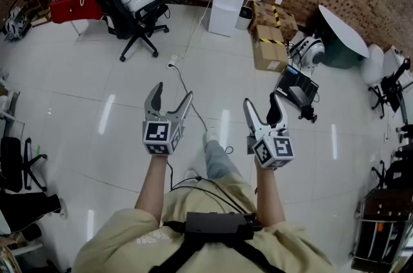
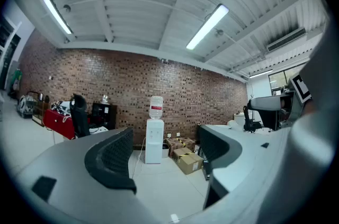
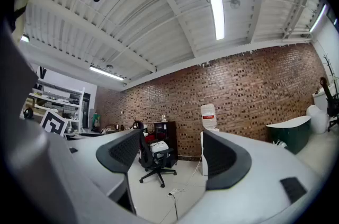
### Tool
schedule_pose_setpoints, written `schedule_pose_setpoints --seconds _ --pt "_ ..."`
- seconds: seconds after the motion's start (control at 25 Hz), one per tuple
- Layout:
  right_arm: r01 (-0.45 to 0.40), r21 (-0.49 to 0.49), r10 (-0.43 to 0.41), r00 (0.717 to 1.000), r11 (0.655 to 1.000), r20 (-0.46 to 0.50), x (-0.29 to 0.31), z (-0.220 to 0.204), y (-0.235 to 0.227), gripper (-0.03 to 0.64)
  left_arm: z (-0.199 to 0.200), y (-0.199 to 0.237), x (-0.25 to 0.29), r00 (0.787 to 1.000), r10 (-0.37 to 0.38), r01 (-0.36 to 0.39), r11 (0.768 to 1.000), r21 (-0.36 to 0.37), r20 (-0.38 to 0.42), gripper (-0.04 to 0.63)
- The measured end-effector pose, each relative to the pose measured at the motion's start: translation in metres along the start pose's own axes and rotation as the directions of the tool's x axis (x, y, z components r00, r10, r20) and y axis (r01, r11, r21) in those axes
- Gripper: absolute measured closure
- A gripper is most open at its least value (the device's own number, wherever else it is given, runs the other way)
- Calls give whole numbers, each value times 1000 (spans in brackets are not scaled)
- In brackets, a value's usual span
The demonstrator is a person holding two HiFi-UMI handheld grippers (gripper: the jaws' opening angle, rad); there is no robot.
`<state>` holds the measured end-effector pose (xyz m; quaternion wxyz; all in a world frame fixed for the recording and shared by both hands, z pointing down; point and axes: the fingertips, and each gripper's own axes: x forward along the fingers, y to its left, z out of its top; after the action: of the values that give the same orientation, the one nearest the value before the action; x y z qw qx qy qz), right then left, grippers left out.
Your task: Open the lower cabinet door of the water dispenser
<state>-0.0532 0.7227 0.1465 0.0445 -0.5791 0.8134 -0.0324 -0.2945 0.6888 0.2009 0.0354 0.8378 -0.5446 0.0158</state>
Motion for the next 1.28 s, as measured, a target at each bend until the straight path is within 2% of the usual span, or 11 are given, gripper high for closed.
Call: schedule_pose_setpoints --seconds 0.24,0.44,0.6,0.8,0.96,1.08,1.28 --pt "-51 15 51 999 999 10 54 -5 -33 232 1 -2 53 1000 13 -14 1000 19 4 219" --pt "-113 55 112 994 992 12 115 -26 -76 232 3 -8 128 999 29 -30 998 54 15 219" --pt "-149 66 149 989 987 4 169 -23 -145 232 3 -27 216 999 47 -47 998 50 8 219" --pt "-112 75 111 994 991 14 224 0 -265 232 16 -70 325 999 44 -44 999 15 -2 219" --pt "-100 102 100 995 990 8 253 4 -340 233 26 -101 396 999 45 -45 999 19 -10 221" --pt "-102 124 103 995 987 -4 274 -1 -375 233 29 -119 437 999 30 -29 999 25 -21 222" --pt "-112 166 119 992 980 -35 312 -17 -396 235 28 -123 482 998 7 -4 999 40 -56 222"
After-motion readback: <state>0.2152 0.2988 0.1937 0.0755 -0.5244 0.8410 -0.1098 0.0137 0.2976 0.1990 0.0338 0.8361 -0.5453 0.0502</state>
